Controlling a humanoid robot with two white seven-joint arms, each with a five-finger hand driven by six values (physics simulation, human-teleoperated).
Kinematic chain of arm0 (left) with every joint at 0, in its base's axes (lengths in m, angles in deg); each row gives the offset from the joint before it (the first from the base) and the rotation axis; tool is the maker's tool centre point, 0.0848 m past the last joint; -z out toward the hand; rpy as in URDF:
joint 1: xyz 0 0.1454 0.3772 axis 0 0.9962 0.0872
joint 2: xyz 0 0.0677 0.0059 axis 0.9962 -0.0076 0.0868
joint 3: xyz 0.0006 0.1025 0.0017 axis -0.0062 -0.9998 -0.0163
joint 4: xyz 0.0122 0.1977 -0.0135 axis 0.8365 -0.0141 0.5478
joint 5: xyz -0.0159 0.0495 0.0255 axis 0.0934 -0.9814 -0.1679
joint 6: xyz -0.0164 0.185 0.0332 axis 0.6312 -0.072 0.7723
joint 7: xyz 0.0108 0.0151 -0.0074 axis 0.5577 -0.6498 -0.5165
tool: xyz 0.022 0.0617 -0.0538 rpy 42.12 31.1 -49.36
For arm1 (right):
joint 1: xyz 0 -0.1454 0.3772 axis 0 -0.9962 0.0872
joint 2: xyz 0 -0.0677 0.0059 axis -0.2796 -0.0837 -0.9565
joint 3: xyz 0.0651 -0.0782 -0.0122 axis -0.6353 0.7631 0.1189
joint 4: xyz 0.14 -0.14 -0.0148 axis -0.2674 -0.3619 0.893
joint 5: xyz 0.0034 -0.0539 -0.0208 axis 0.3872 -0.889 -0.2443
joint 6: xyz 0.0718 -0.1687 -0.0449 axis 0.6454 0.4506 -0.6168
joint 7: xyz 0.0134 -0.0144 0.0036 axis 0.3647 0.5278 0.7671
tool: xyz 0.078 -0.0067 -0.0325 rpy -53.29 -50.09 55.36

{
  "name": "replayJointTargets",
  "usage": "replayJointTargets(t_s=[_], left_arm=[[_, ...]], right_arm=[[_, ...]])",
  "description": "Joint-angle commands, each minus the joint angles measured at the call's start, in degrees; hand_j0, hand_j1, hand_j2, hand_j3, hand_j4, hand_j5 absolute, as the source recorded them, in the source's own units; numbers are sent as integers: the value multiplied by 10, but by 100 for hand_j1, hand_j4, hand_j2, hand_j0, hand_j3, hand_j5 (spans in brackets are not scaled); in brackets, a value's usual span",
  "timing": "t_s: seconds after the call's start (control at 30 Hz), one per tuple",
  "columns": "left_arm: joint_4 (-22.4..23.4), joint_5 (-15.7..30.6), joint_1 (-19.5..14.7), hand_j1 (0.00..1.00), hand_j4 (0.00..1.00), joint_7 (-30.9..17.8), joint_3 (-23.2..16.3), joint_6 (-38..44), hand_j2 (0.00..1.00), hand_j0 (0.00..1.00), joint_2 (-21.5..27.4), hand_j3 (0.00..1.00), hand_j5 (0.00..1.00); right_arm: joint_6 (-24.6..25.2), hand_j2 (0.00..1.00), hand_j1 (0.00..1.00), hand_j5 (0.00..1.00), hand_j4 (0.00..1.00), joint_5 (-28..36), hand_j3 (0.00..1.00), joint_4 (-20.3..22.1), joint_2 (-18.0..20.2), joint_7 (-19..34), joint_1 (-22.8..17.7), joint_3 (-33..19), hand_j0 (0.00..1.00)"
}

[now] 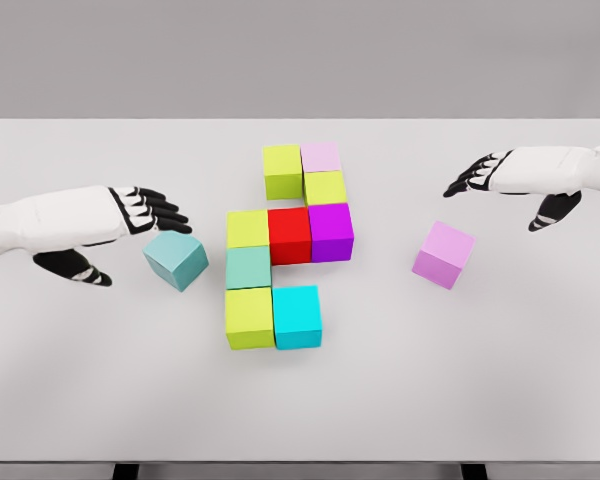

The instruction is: Assemble the squares on the desktop into the number 2

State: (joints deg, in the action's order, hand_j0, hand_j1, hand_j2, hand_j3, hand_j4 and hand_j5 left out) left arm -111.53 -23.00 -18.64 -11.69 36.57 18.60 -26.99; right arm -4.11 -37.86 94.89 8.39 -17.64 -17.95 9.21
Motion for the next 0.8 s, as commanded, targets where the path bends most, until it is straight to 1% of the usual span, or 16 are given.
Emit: replayJointTargets(t_s=[0.0,0.03,0.1,0.13,0.17,0.2,0.23,0.27,0.3,0.33,0.4,0.47,0.53,0.63,0.7,0.77], left_arm=[[0,2,0,100,100,-10,-5,68,100,100,-7,100,100],[0,4,-1,100,100,-10,-5,75,100,100,-7,100,100],[1,4,-14,100,100,-10,-5,79,100,100,-18,100,100],[2,1,-16,100,100,-10,-9,97,100,100,-30,100,100],[2,0,-19,100,100,-10,-19,121,100,100,-32,100,100],[1,-2,-21,100,100,-10,-30,134,100,100,-33,100,100],[2,-3,-22,100,100,-10,-32,134,100,100,-33,100,100],[2,-17,-24,100,100,-10,-33,134,100,100,-34,100,100],[3,-34,-25,100,100,-10,-34,134,100,100,-43,100,100],[7,-45,-25,100,100,-10,-34,136,100,100,-47,100,100],[13,-77,-25,100,100,-10,-34,146,100,100,-53,100,100],[13,-84,-25,100,100,-10,-34,153,100,100,-56,100,100],[12,-105,-25,100,100,-10,-34,153,100,100,-57,100,100],[12,-107,-27,100,100,-10,-34,159,100,100,-55,100,100],[11,-105,-26,100,100,-10,-34,159,100,100,-54,100,100],[15,-117,-26,100,100,-10,-35,160,100,100,-53,100,100]], right_arm=[[1,100,100,100,100,2,100,0,0,0,0,-1,100],[1,100,100,100,100,2,100,-1,1,0,-3,-1,100],[1,100,100,100,100,2,100,-1,0,0,-3,-2,100],[1,100,100,100,100,2,100,-1,-7,0,-2,-1,100],[1,100,100,100,100,2,100,-1,-11,0,-4,3,100],[1,100,100,100,100,3,100,-2,-11,0,-4,5,100],[1,100,100,100,100,7,100,-4,-12,0,-8,7,100],[1,100,100,100,100,9,100,-25,-14,0,-10,5,100],[1,100,100,100,100,9,100,-33,-21,-21,-12,7,100],[1,100,100,100,100,8,100,-32,-24,-39,-15,9,100],[1,100,100,100,100,5,100,-32,-24,-42,-21,10,100],[1,100,100,100,100,5,100,-32,-24,-41,-19,10,100],[1,100,100,100,100,1,100,-32,-26,-41,-21,11,100],[1,100,100,100,100,-12,100,-30,-34,-39,-20,16,100],[1,100,100,100,100,-13,100,-24,-34,-38,-17,34,100],[1,100,100,100,100,-29,100,-9,-39,-37,-18,35,100]])
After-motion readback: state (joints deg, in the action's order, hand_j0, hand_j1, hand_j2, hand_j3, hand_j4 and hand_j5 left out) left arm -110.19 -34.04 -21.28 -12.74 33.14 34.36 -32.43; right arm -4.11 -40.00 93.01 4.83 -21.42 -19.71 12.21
